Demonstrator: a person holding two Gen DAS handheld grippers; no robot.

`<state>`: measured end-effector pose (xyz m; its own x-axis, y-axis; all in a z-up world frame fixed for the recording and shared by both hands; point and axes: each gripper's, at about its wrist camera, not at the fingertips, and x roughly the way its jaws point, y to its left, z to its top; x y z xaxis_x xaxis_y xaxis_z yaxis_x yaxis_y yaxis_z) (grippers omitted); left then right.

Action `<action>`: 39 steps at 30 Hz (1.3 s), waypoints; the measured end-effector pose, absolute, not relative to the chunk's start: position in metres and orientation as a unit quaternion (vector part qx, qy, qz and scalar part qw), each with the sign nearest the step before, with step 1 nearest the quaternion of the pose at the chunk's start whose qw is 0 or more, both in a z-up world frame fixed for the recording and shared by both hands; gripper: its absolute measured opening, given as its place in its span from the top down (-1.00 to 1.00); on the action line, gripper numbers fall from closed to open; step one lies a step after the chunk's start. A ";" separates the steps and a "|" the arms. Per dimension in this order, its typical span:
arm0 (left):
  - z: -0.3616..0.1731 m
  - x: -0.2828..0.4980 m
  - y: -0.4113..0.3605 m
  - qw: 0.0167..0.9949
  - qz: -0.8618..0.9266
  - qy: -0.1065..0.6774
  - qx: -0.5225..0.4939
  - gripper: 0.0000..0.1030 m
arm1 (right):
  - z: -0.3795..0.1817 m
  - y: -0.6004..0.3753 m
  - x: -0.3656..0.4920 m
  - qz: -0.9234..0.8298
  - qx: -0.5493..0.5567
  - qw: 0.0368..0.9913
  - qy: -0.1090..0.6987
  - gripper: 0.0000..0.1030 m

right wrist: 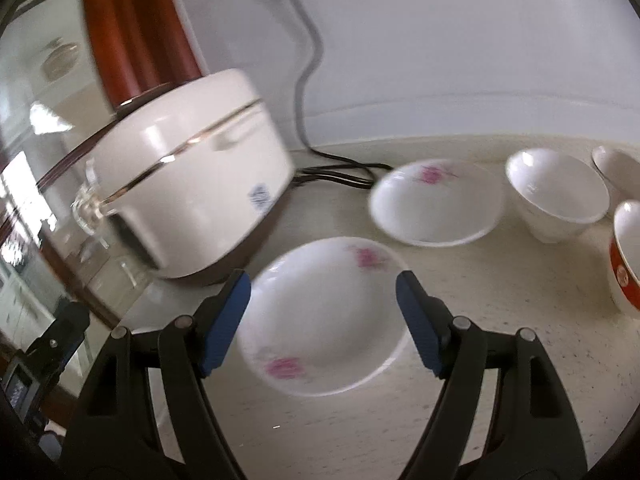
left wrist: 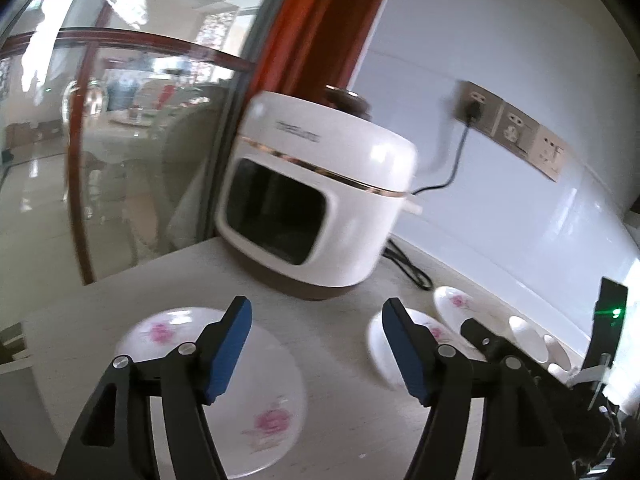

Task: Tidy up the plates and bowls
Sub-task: 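Lower the plate onto the counter and open both grippers, then move both grippers to the next flowered plate and close on its rim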

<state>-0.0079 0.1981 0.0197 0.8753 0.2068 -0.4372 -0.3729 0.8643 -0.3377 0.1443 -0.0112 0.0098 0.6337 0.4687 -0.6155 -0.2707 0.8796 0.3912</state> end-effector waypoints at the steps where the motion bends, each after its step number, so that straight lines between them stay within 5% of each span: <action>1: 0.020 -0.003 0.196 0.946 0.149 0.200 -0.208 -0.33 | 0.005 -0.016 0.149 0.198 0.140 0.891 0.385 -0.51; 17: -0.027 0.074 0.166 0.926 0.063 0.301 -0.220 -0.33 | -0.034 -0.039 0.181 0.160 0.155 0.867 0.447 -0.49; 24: -0.039 0.088 0.159 0.919 0.052 0.328 -0.214 -0.32 | -0.043 -0.027 0.188 0.167 0.139 0.859 0.464 -0.31; 35: -0.048 0.105 0.156 0.910 0.043 0.355 -0.208 -0.11 | -0.046 -0.023 0.189 0.157 0.113 0.861 0.470 -0.10; 39: -0.054 0.112 0.155 0.904 0.031 0.370 -0.213 0.12 | -0.046 -0.019 0.188 0.155 0.090 0.864 0.470 0.08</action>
<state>0.1119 0.1555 -0.0537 0.7250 -0.1003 -0.6815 -0.2138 0.9077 -0.3611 0.1883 -0.0194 -0.0460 0.5102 0.3519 -0.7847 -0.1832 0.9360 0.3006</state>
